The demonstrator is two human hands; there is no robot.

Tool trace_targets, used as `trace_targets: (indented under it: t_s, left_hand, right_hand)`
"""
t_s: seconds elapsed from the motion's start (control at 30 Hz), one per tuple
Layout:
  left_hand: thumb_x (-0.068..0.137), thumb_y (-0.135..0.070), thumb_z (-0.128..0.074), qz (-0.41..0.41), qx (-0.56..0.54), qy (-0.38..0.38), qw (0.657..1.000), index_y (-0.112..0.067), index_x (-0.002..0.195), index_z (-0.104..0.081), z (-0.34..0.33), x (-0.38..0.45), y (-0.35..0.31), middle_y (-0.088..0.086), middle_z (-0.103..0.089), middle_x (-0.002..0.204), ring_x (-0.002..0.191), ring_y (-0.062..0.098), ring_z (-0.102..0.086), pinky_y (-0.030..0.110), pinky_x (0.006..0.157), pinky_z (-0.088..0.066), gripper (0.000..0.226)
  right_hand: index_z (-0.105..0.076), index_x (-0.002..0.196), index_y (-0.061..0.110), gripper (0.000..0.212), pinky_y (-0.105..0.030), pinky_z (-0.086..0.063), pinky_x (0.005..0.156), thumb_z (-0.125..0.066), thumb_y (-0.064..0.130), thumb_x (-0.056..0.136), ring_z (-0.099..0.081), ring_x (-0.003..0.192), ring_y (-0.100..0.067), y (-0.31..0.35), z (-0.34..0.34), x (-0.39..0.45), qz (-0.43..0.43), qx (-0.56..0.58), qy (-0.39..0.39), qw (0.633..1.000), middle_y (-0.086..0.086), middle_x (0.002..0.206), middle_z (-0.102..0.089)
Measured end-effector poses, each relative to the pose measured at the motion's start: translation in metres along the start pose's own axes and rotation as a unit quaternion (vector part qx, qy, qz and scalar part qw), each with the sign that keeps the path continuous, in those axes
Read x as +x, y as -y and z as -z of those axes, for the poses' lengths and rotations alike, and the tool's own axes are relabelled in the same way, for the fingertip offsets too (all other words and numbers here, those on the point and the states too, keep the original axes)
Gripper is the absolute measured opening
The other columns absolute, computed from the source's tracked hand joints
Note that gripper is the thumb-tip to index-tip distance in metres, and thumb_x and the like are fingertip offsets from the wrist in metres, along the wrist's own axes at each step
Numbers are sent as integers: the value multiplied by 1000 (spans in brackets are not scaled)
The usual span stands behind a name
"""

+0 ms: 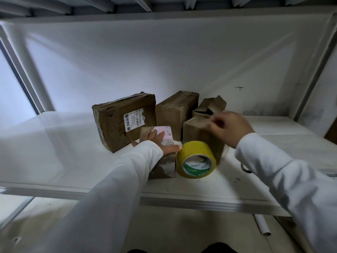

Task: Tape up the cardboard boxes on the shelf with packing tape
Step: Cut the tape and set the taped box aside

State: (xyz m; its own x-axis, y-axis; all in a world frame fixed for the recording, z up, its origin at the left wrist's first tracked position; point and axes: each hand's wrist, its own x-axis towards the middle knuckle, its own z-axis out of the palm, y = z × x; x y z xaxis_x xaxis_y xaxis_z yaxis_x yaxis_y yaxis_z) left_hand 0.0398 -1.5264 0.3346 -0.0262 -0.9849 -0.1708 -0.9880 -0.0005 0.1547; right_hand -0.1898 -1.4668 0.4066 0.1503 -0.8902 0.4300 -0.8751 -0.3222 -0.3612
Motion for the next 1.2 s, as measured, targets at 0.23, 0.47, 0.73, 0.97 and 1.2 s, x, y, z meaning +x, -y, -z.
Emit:
trace_targets:
  t_s: [0.23, 0.47, 0.73, 0.97, 1.2]
  left_hand:
    - [71, -87, -29, -5, 29, -24, 999, -31, 152, 0, -7, 5, 6, -1, 7, 160, 147, 23, 9, 54, 116, -4, 102]
    - [75, -81, -42, -16, 13, -59, 998, -20, 151, -8, -7, 9, 6, 2, -6, 160, 146, 24, -4, 50, 116, -12, 103]
    - [45, -85, -33, -10, -56, -62, 996, -23, 151, -15, 2, -4, 11, -1, -10, 159, 146, 21, -10, 48, 116, -15, 125]
    - [58, -82, -39, 24, 12, -15, 1000, -25, 152, -3, 5, -14, -9, -1, 0, 160, 146, 25, 2, 55, 115, -9, 116]
    - [83, -67, -49, 94, 21, 18, 995, -23, 151, 12, 11, -34, -39, 0, 17, 159, 145, 28, 17, 63, 113, 0, 101]
  right_hand:
    - [-60, 92, 29, 17, -32, -45, 93, -63, 44, 85, -55, 96, -20, 46, -51, 34, -7, 2, 388, 922, 5, 95, -58]
    - [-68, 107, 22, 25, -30, -42, 97, -67, 32, 84, -53, 99, -17, 33, -55, 41, -65, 118, 407, 903, 2, 106, -60]
    - [-62, 89, 31, 10, -23, -47, 72, -58, 23, 91, -56, 90, -15, -4, -38, 28, -110, 211, 393, 888, 8, 98, -60]
    - [-63, 89, 31, 4, -25, -48, 74, -61, 27, 90, -57, 91, -16, -3, -37, 17, -125, 222, 356, 899, 7, 99, -61]
    - [-59, 97, 30, 7, -27, -46, 79, -59, 33, 91, -56, 92, -18, 7, -38, 15, -144, 206, 341, 906, 5, 99, -59]
